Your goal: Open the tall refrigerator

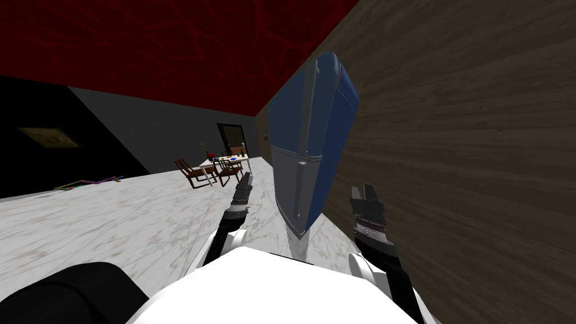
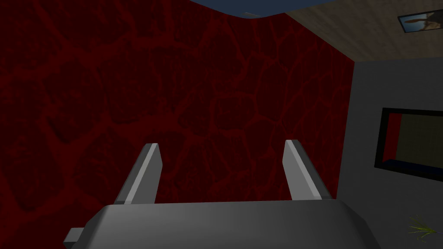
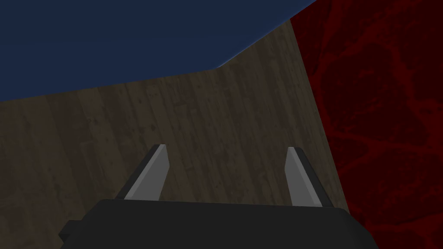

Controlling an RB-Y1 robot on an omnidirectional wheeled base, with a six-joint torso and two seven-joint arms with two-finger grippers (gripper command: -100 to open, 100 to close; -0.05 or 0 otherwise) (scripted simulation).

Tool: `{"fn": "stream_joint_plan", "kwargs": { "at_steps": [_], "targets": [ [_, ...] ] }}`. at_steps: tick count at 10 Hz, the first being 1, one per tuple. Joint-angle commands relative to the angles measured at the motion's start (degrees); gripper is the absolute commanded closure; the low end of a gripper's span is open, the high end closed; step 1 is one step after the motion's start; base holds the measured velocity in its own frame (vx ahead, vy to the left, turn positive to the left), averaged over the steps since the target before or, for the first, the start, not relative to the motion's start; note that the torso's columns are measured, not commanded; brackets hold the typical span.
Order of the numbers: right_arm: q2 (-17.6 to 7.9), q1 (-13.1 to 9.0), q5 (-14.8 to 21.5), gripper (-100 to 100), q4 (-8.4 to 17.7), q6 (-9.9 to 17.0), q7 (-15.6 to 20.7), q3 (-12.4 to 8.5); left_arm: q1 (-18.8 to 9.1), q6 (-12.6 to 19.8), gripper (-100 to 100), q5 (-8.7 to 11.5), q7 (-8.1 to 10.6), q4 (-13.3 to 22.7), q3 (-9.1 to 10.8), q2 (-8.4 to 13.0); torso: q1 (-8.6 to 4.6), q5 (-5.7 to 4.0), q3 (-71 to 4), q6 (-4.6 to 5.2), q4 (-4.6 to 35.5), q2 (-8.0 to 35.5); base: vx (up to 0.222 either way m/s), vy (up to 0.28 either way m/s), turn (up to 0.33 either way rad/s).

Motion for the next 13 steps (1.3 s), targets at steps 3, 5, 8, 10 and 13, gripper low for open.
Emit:
{"fn": "stream_joint_plan", "kwargs": {
  "at_steps": [3, 5, 8, 10, 13],
  "targets": [
    [0.0, 0.0, 0.0, 0, 0.0, 0.0, 0.0, 0.0, 0.0, 0.0, 0, 0.0, 0.00, 0.0, 0.00, 0.0, 0.00, 0.00, -20.1, 0.00, 10.1, 10.0, 0.000, 0.000, 0.000],
    [0.0, 0.0, 0.0, 0, 0.0, 0.0, 0.0, 0.0, 0.0, 0.0, 0, 0.0, 0.00, 0.0, 0.00, 0.0, 0.00, 0.00, -36.9, 0.00, 18.5, 18.5, 0.000, 0.000, 0.000],
    [0.0, 0.0, 0.0, 0, 0.0, 0.0, 0.0, 0.0, 0.0, 0.0, 0, 0.0, 0.00, 0.0, 0.00, 0.0, 0.00, 0.00, -62.3, 0.00, 31.1, 31.2, 0.000, 0.000, 0.000],
    [-2.0, -0.1, 0.3, -100, 0.0, 0.6, 0.0, -0.3, 0.0, 0.0, 0, 0.0, 0.00, 0.0, 0.00, 0.0, 0.00, 0.00, -79.2, 0.00, 39.6, 39.6, 0.006, 0.007, -0.013],
    [-7.1, -0.4, 1.3, -100, -0.2, 2.9, -0.2, -1.3, 0.0, 0.0, 0, 0.0, 0.00, 0.0, 0.00, 0.0, 0.06, 0.02, -84.5, 0.00, 42.2, 42.2, 0.020, 0.039, -0.056]
  ]
}}
